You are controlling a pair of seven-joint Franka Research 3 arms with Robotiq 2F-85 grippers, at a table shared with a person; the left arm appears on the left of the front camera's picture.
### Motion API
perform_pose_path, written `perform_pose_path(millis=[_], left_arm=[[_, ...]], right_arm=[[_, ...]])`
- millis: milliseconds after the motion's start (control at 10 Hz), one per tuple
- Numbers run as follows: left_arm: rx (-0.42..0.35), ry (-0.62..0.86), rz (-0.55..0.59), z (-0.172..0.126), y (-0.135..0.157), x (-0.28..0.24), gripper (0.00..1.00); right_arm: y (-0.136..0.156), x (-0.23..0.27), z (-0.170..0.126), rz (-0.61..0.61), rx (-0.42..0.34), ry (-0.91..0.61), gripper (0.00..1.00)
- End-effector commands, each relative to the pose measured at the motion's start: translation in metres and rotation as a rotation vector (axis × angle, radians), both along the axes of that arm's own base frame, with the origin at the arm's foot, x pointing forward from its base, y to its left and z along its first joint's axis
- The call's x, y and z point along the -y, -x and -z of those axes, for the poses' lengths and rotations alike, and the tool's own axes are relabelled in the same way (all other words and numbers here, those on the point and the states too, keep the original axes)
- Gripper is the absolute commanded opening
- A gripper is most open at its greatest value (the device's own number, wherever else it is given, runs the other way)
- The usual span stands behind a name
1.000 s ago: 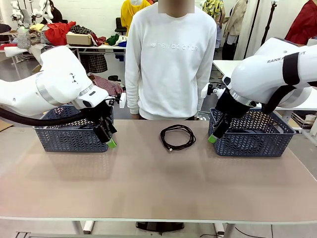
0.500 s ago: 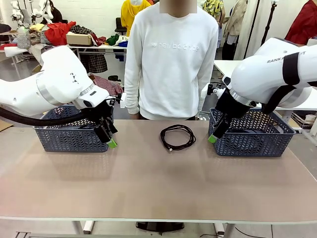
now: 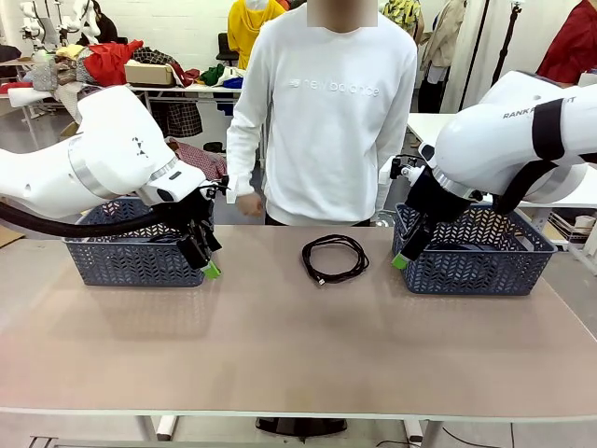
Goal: Organize the cables according to human instructions.
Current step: Pick up a bundle of cables and place it in the basket indicated by the human.
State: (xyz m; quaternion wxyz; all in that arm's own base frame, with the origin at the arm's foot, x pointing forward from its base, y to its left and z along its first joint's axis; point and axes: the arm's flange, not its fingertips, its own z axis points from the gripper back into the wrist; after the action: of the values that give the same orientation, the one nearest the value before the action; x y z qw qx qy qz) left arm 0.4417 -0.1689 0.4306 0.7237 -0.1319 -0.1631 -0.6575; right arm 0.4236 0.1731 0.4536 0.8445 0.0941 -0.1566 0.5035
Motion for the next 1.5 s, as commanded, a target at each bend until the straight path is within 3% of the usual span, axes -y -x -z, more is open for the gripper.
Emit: perform_pose_path(millis=[0,1400], left_arm=[[0.009,-0.002,0.016,0.0012,-0.0008,-0.0024,1.0],[0.009,-0.002,0.016,0.0012,-0.0008,-0.0024,1.0]], right_arm=[[0.0008,-0.0005,-0.0003,0.007,0.0,-0.002,1.0],[0.0008,-0.0005,-0.0003,0.007,0.0,-0.002,1.0]])
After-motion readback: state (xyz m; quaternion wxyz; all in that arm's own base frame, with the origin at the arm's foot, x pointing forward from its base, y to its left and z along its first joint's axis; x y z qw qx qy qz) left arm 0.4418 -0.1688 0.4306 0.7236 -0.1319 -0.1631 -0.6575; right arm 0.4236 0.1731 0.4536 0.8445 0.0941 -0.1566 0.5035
